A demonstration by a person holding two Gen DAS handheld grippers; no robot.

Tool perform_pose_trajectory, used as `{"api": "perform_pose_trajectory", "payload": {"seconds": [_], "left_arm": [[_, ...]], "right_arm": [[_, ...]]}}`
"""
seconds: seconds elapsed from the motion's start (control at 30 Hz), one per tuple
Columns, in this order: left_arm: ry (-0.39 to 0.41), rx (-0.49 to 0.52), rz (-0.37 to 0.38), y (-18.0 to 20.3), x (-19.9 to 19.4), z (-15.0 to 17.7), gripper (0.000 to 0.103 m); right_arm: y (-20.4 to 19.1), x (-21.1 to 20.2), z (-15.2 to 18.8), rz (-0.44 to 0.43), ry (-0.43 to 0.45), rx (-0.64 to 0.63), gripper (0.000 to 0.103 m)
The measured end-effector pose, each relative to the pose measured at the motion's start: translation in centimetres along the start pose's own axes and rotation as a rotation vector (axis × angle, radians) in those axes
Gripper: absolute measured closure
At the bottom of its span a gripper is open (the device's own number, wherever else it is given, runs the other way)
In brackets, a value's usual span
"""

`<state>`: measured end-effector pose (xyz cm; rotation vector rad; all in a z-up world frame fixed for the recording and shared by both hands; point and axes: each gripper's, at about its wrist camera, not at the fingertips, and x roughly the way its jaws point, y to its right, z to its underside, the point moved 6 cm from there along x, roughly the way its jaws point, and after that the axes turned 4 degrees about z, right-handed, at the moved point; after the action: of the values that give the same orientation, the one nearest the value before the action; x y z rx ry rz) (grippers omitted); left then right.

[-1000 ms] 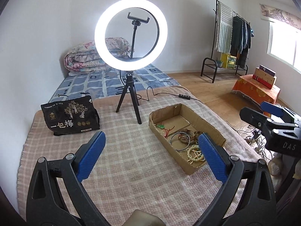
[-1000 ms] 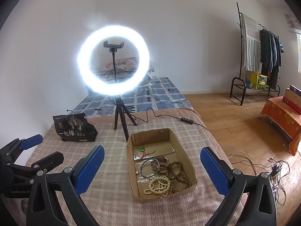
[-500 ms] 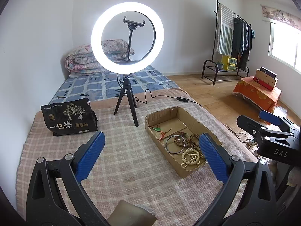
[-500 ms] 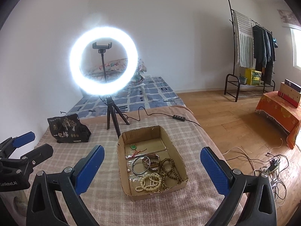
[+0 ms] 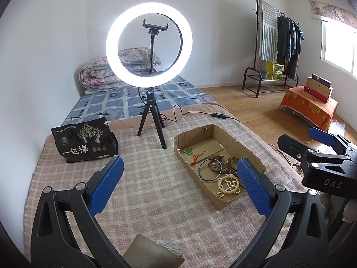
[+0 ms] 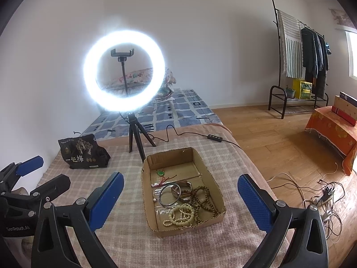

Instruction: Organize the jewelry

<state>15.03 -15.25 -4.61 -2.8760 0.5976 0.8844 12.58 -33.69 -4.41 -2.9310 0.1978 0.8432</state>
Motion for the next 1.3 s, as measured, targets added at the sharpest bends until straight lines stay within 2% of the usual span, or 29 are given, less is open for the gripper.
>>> {"api": "perform_pose_trajectory", "payload": {"seconds": [1.3], "left_arm": [[-0.009, 0.005, 0.006, 0.38, -0.25, 0.22, 0.0]], "right_arm": [[-0.49, 0.64, 0.51, -0.016, -0.025, 0.013, 0.0]]}}
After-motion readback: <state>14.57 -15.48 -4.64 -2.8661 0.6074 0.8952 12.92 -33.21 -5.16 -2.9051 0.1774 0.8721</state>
